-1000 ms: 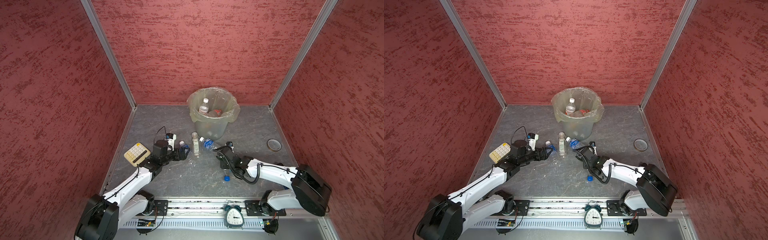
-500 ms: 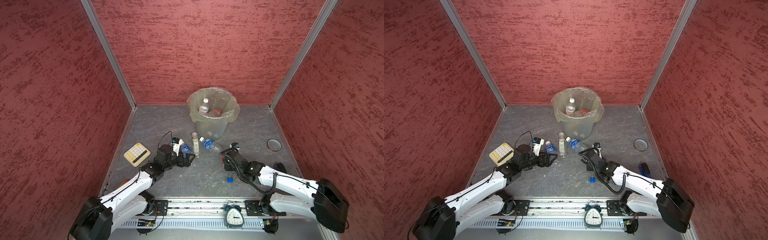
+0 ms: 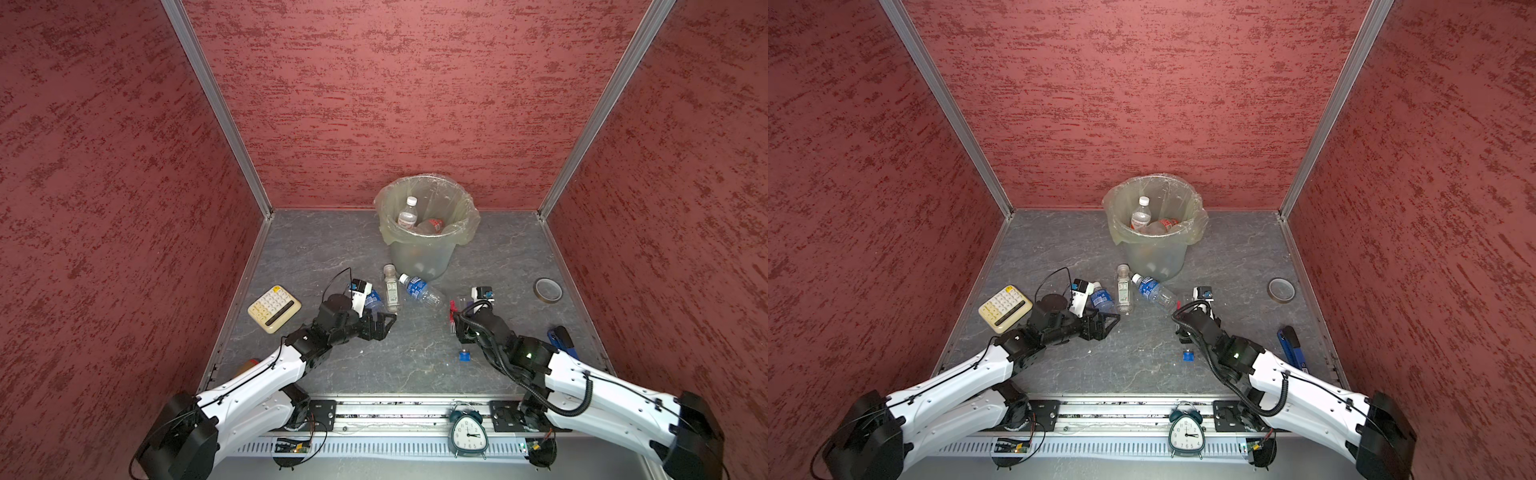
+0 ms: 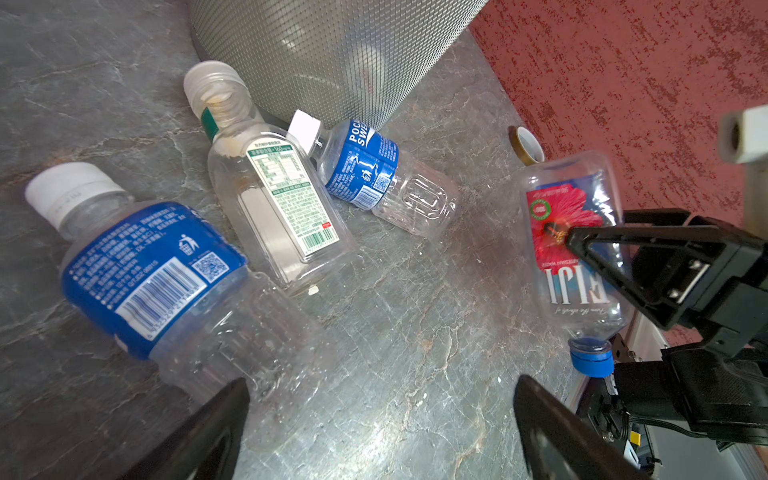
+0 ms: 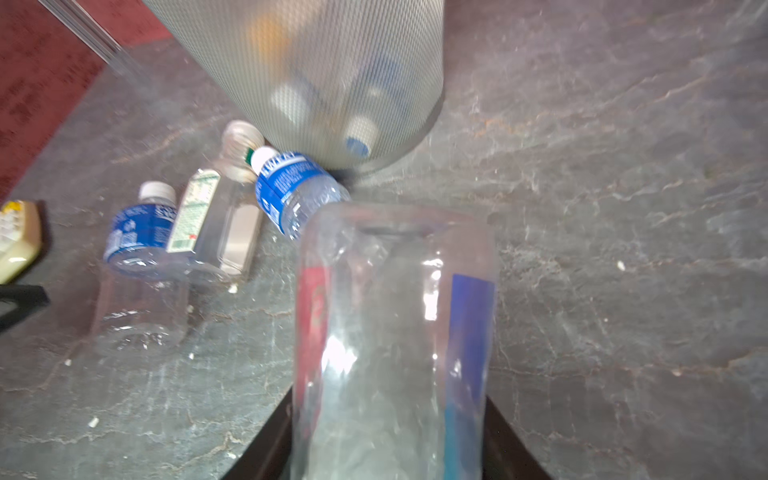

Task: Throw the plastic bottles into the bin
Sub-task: 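Carry the pink-label bottle over the bin and open the right gripper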

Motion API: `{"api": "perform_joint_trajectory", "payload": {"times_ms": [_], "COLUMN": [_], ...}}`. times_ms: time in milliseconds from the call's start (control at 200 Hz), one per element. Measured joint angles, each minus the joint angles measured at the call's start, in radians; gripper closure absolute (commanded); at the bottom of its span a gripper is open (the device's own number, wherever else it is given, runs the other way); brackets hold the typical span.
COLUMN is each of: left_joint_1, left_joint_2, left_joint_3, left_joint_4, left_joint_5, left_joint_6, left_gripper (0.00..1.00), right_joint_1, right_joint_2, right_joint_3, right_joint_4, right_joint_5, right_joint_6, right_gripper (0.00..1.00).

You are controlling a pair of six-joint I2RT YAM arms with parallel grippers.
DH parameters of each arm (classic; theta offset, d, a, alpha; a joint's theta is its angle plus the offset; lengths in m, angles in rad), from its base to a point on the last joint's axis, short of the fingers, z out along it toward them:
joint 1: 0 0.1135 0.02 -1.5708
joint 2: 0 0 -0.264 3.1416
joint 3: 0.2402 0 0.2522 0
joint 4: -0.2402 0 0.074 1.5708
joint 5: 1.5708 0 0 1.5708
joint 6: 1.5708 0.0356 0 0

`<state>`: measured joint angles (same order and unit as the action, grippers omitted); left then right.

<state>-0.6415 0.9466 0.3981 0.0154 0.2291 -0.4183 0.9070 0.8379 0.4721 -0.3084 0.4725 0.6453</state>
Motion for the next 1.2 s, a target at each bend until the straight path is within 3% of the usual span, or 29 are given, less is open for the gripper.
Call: {"api": "perform_joint_trajectory", "payload": {"times_ms": [356,661,822,957,1002,1107,1197], "left_joint_1": [-0.010,-0.010,-0.011,-0.011,-0.011,-0.010,-0.011], "left_joint_2": [-0.030,-0.064,-0.090,-0.126,-0.143,-0.184,-0.206], "left_joint_3": [-0.009,-0.013,-0.027,-0.028,-0.028,-0.031,-0.034], "left_joint_4": [-0.020,-0.050,-0.073,-0.101,-0.113,-0.126,-0.136], "left_joint_5": [-0.008,-0.024,-0.029,-0.029,-0.031,-0.037,-0.041], "left_joint_6": [0.000,0.000,0.000,0.000,0.000,-0.002,-0.012], "left_gripper": [0.01,0.01,0.01,0.01,0.01,0.01,0.01], "right_joint_1": [0.023,0.055,0.056,0.024,-0.020,-0.168,-0.266], "right_joint_2": [-0.146,-0.166,-0.057,0.179,0.282,0.542,0.775], "right_joint_3": [0.016,0.170,0.374,0.674,0.793,1.080,1.331], "right_joint_4": [0.004,0.011,0.060,0.140,0.171,0.197,0.188], "right_joint_5": [0.065,0.109,0.131,0.126,0.095,0.026,-0.008], "right_joint_6": [-0.050,-0.116,-0.222,-0.357,-0.393,-0.434,-0.457], "right_gripper": [0.59,0.58,0.55,0.55,0.48,0.04,0.01]}}
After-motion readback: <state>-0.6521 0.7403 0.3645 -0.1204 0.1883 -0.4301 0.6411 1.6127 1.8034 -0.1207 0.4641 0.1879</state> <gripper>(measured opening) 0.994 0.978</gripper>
